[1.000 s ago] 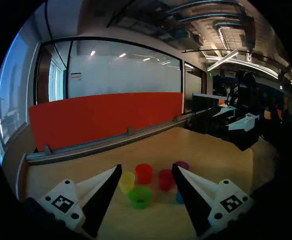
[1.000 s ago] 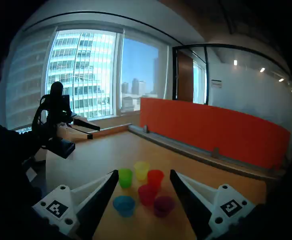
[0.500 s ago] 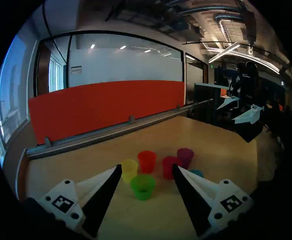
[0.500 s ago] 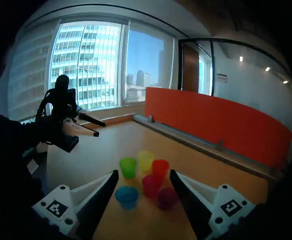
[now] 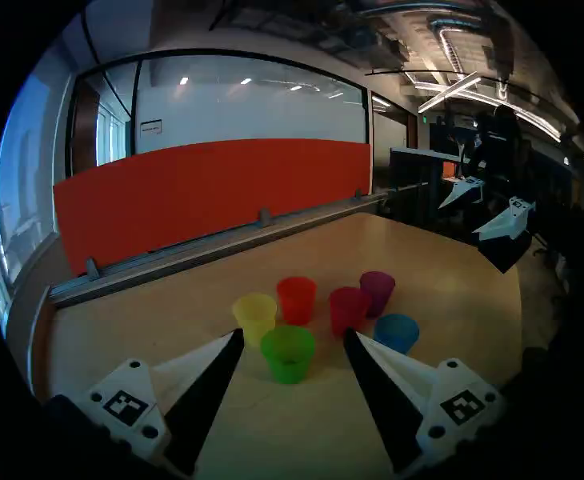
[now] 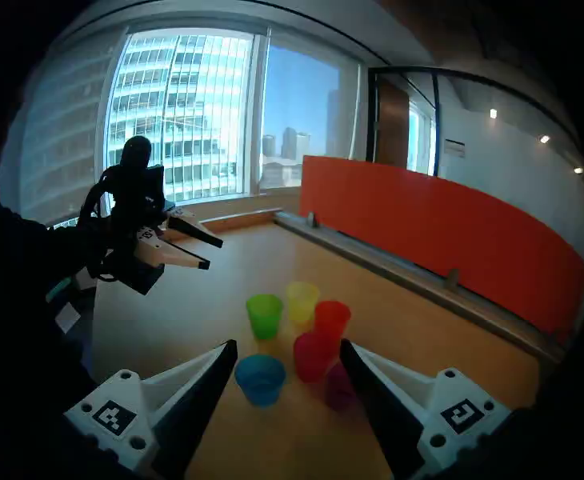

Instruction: Pour water

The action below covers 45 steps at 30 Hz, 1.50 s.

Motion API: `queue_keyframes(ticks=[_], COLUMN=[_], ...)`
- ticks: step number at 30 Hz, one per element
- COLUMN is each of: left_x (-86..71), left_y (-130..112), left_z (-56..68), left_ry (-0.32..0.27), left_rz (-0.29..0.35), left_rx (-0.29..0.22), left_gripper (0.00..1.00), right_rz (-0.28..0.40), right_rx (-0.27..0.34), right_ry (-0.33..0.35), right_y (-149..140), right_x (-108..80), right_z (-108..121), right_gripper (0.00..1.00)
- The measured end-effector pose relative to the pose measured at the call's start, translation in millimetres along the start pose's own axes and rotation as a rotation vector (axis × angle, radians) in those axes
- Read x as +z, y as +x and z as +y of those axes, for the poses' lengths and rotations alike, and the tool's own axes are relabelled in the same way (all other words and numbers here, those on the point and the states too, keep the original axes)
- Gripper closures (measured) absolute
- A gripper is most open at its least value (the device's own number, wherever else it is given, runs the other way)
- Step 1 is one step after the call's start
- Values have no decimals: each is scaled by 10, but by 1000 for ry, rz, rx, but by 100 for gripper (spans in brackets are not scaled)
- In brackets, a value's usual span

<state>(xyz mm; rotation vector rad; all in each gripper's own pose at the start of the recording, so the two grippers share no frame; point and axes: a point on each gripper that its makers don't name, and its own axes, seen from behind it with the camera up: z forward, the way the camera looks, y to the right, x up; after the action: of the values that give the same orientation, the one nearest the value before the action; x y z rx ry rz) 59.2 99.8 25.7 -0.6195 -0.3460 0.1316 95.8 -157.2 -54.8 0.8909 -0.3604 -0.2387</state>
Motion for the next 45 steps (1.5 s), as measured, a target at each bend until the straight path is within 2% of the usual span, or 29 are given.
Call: queue_keyframes(ticks=[6, 16, 33, 45], left_x=[74, 168, 303, 468], left_y=[-189, -476, -662, -810], left_z=[-20, 24, -3, -53], left_ry=[5, 3, 1, 0], left_rz=[-31, -80, -131, -178], left_rx=[-2, 22, 20, 23], left_gripper=[7, 7, 7, 7], right_rz=[-28, -61, -103, -138], right_rx=[-12, -16, -22, -12], right_ry=[7, 21, 39, 55], right_y=[-157, -356, -656, -922], right_x=[73, 210, 437, 683], right_z=[-31, -106, -183, -220], right_gripper=[0, 1, 1, 1])
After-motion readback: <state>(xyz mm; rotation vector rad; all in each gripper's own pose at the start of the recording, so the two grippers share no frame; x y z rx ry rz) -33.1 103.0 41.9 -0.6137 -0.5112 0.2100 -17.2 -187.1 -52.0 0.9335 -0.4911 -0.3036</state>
